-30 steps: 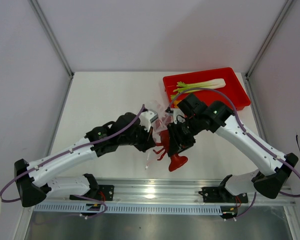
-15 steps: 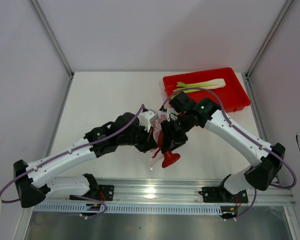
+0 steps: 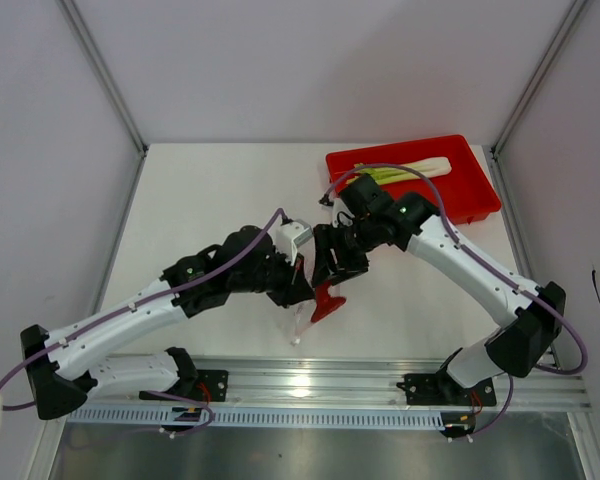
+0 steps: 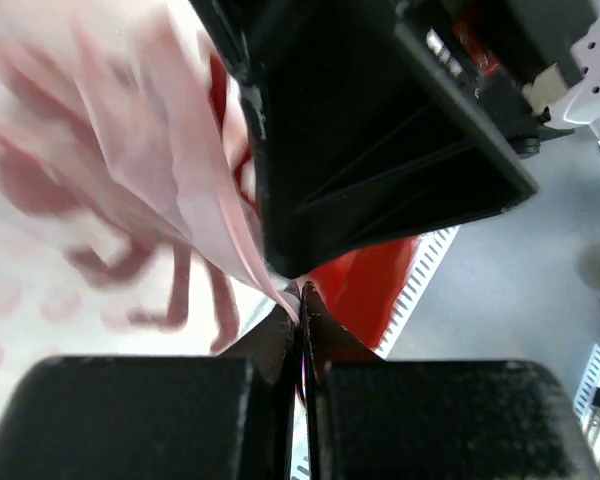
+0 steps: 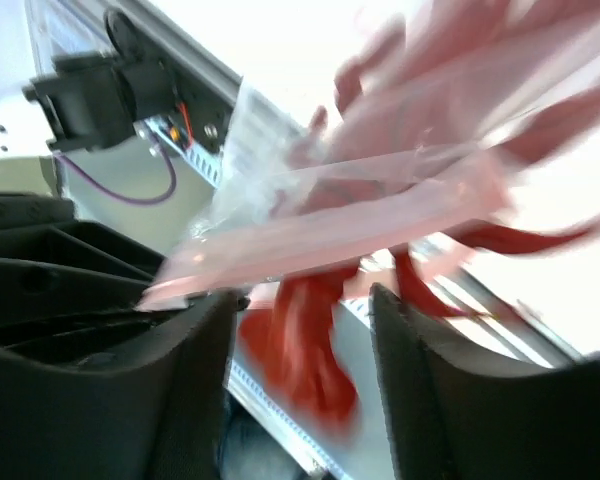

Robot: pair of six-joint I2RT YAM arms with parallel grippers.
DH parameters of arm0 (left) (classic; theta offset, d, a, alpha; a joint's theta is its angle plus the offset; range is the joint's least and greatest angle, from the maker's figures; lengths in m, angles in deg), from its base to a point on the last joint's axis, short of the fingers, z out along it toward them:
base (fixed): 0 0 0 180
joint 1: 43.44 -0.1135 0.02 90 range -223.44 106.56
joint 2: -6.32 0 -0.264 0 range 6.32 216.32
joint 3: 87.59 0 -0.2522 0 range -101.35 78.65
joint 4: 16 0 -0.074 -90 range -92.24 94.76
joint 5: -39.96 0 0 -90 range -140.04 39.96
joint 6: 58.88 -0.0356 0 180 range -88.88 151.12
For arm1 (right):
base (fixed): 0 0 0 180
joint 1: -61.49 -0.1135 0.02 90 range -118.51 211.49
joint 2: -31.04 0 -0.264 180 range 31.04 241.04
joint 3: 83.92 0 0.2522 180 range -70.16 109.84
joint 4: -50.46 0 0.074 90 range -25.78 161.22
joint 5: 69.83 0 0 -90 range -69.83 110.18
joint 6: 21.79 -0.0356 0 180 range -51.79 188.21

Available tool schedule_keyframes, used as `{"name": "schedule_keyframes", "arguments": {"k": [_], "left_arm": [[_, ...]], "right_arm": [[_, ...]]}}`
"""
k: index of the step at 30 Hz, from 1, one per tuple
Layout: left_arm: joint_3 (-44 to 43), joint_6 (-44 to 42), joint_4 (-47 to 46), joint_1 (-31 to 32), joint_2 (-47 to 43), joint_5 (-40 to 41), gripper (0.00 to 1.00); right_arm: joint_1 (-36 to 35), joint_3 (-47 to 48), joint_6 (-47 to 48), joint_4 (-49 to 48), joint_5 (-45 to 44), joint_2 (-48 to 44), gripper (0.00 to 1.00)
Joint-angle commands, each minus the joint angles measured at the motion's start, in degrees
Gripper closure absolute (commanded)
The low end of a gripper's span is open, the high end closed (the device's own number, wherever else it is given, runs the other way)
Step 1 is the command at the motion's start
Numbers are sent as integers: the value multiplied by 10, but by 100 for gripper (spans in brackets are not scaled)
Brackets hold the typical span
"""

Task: Place the food in the zip-top bag and seal the zipper
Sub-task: Place the fake lobster in the zipper food storage bag.

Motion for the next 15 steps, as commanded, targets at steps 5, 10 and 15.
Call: {"name": "schedule_keyframes", "arguments": {"k": [5, 10, 15], "left_arm": [[-43, 27, -21, 4, 9, -49, 99], [-74, 27, 5, 0, 17, -36, 99], [-129, 18, 34, -9, 36, -34, 99]], "right_arm": [[1, -11, -16, -37, -15, -75, 7], [1, 11, -24, 12, -59, -128, 6], [5, -87, -65, 23, -163, -232, 21]]}}
